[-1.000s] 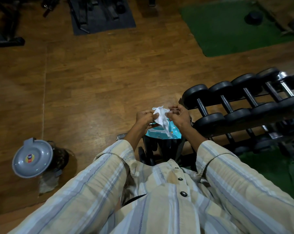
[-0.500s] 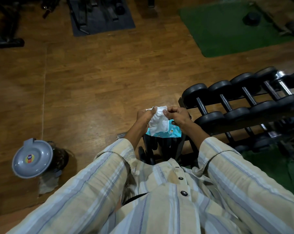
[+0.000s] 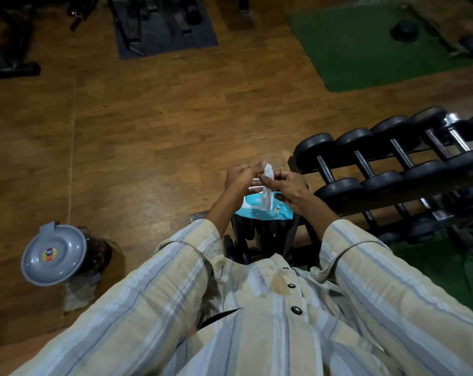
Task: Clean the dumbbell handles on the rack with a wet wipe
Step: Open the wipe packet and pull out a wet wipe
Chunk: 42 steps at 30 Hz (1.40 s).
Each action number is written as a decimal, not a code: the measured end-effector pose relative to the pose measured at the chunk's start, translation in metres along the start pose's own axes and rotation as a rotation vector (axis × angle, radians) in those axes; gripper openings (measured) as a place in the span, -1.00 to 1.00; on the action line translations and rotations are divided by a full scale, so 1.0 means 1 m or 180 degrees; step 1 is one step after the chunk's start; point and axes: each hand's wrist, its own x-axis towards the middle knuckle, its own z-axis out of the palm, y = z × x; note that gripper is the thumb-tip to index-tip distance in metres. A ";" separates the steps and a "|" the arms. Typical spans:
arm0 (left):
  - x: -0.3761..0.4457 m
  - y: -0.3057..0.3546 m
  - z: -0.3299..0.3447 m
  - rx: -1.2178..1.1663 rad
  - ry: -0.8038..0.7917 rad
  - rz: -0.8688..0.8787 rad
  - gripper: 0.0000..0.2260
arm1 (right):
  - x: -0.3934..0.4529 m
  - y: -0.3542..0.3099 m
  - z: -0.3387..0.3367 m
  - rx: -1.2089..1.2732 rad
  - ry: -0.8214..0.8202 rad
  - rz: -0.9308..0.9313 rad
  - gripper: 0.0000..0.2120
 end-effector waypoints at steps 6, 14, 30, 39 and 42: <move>-0.007 0.000 0.001 -0.0043 -0.0064 -0.0053 -0.82 | -0.005 -0.002 -0.001 -0.0444 0.0006 -0.0238 -0.80; -0.008 -0.006 -0.001 -0.0396 0.0086 -0.0080 -0.95 | -0.006 0.003 -0.008 -0.0100 -0.0010 -0.0130 -0.85; -0.003 -0.017 -0.004 -0.0482 0.0091 -0.0023 -0.86 | 0.005 0.007 -0.003 0.0644 0.0170 0.0347 -0.85; 0.005 -0.017 -0.012 -0.0956 0.0430 -0.0296 -0.86 | 0.014 0.010 -0.012 0.1515 0.0533 0.0629 -0.82; 0.006 -0.015 -0.013 -0.0983 0.0466 -0.0348 -0.91 | 0.016 0.011 -0.013 0.1570 0.0646 0.0656 -0.81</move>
